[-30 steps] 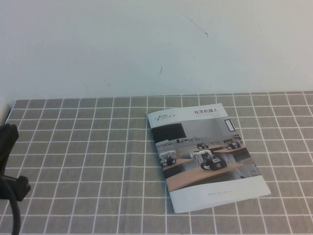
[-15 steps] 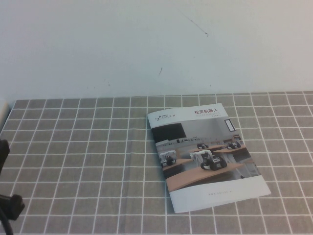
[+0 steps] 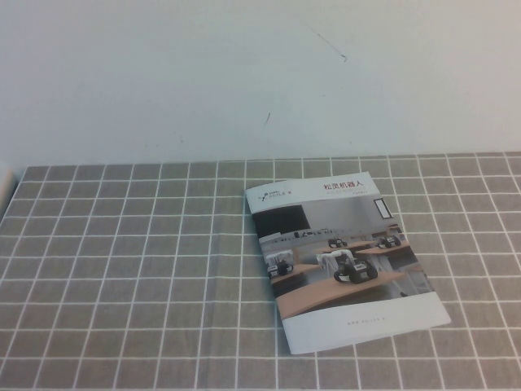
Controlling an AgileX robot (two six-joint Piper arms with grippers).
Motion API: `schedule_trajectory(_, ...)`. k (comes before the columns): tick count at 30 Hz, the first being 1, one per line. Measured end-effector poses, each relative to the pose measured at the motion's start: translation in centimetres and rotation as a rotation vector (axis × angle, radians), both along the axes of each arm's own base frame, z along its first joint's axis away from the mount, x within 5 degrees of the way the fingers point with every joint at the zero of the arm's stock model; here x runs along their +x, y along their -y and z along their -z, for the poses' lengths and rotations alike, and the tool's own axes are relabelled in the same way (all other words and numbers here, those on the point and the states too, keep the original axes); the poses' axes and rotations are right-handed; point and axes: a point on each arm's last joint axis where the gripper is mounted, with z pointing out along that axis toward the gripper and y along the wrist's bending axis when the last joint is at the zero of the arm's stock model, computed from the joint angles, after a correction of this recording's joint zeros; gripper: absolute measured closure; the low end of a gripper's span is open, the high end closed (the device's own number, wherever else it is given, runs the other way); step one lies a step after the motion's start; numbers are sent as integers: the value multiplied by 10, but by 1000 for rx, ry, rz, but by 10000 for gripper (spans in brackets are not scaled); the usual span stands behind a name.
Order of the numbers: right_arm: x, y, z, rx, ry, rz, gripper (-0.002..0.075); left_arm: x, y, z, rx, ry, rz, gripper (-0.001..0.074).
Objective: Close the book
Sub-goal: 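Close the open booklet and leave it lying on the table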
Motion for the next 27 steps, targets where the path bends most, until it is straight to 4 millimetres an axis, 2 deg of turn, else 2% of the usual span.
schedule_trajectory(3, 0, 0, 0, 0, 0, 0, 729, 0, 0, 0, 50, 11, 1, 736)
schedule_trajectory(8, 0, 0, 0, 0, 0, 0, 729, 0, -2, -1, 13, 9, -22, 736)
schedule_trajectory(12, 0, 0, 0, 0, 0, 0, 729, 0, 0, 0, 73, 9, -2, 736)
schedule_trajectory(16, 0, 0, 0, 0, 0, 0, 729, -2, 3, 11, -43, -122, 24, 736)
schedule_trajectory(20, 0, 0, 0, 0, 0, 0, 729, -6, 3, 29, -276, -366, -37, 736)
schedule_trajectory(22, 0, 0, 0, 1, -1, 0, 729, -7, 1, 29, -309, -370, -64, 736)
schedule_trajectory(27, 0, 0, 0, 1, -1, 0, 729, -10, -2, 26, -219, -284, -75, 736)
